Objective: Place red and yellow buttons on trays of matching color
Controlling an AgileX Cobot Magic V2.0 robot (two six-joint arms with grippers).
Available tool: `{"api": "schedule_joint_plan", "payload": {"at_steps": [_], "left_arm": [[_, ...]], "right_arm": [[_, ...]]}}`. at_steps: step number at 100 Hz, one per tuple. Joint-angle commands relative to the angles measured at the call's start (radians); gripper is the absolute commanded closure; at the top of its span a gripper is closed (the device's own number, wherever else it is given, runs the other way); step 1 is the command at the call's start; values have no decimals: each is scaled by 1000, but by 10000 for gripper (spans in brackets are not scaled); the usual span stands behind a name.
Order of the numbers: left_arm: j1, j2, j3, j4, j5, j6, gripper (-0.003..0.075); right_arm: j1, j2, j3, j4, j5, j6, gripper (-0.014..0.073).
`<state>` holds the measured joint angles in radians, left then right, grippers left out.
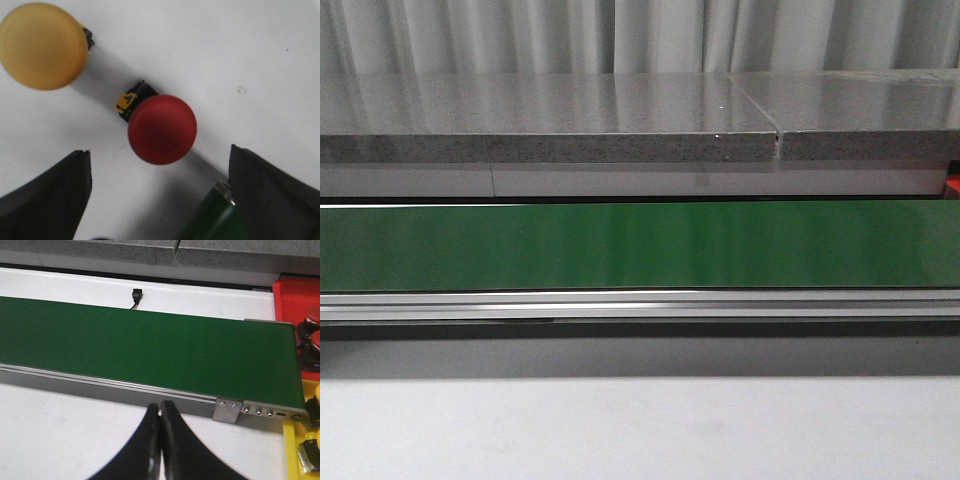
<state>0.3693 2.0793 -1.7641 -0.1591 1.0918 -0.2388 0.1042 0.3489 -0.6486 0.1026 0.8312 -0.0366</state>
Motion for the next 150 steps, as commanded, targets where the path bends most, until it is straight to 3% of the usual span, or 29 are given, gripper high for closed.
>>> {"api": "schedule_joint_plan", "payload": {"at_steps": [1, 20, 44, 56, 108, 150], "left_arm": [[-1, -18, -57, -25, -12, -24, 167], [-1, 41, -99, -25, -11, -35, 185], [-3, 46, -108, -25, -20, -35, 417], [-3, 46, -108, -25, -20, -35, 493], [-10, -120, -68, 30, -45, 51, 499], [-87, -424, 243, 21, -144, 163, 499]], "right_arm": [[1, 7, -23, -4, -64, -8, 578], [1, 7, -23, -4, -64, -8, 578], [1, 7, -23, -4, -64, -8, 578], [1, 7, -23, -4, -64, -8, 578], [1, 7, -23, -4, -64, -8, 578], [1, 7, -23, -4, -64, -8, 578]]}}
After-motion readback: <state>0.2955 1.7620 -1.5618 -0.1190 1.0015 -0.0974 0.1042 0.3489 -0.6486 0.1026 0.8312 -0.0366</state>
